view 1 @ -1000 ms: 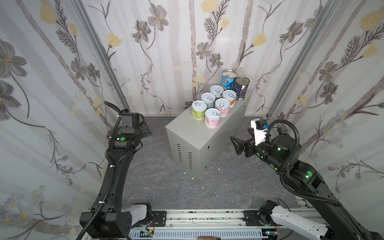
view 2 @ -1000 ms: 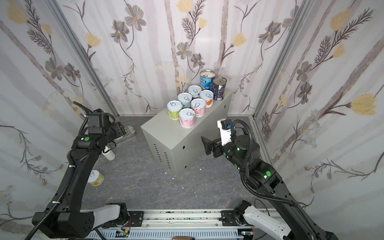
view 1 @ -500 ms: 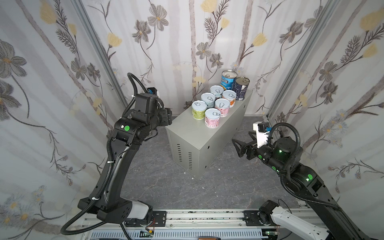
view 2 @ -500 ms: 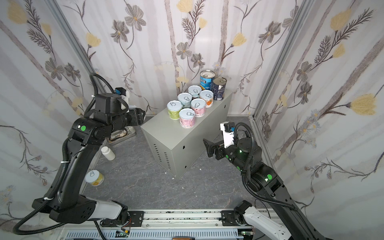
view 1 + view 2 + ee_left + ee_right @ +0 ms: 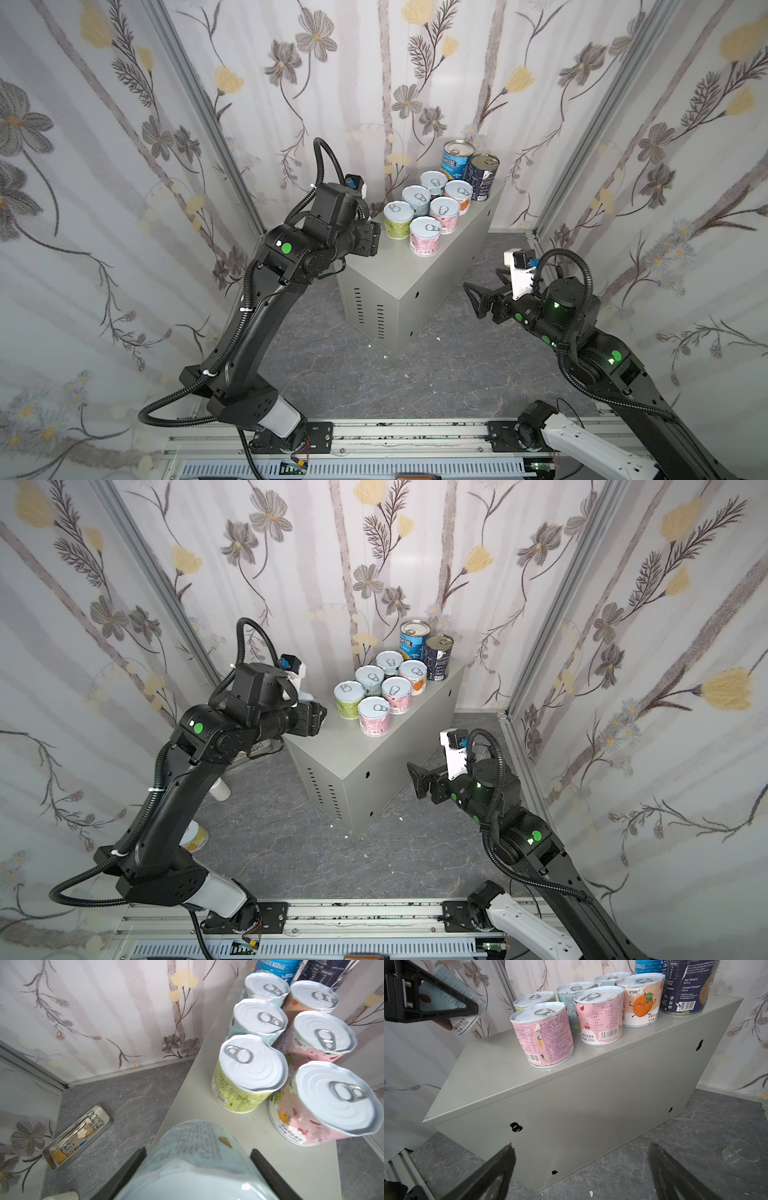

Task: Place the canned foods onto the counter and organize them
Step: 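Carry the light-blue can with the left gripper over the cabinet top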

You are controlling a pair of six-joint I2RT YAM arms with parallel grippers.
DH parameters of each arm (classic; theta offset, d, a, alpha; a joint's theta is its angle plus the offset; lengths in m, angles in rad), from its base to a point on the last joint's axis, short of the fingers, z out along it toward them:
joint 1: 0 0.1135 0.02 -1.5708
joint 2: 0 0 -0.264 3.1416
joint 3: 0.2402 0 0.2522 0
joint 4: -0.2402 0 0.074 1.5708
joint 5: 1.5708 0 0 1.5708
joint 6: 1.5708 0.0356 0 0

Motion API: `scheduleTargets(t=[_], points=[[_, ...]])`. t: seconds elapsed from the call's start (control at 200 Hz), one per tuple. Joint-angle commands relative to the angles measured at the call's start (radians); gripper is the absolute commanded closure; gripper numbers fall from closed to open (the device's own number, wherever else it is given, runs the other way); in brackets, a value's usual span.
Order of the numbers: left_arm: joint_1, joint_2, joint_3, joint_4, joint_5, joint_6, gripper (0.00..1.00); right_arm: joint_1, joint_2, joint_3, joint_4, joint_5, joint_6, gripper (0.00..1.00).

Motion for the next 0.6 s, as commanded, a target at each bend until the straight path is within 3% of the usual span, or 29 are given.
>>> scheduleTargets(t=[0.0, 0.275, 0.595], points=[[-0.029, 0.024, 0.034, 0.028, -0.022, 0.022, 0.41, 0.001, 0.002, -0.012, 0.025, -0.008, 0.009, 0.0], [-0.08, 0.068, 0.058, 0.013, -0.059, 0.025, 0.41, 0.001, 0.013, -0.034, 0.039, -0.013, 0.009, 0.0], [-0.076, 0.079, 0.026, -0.01, -0.147, 0.011, 0.39, 0.0, 0.012, -0.041, 0.045, -0.021, 0.009, 0.0]])
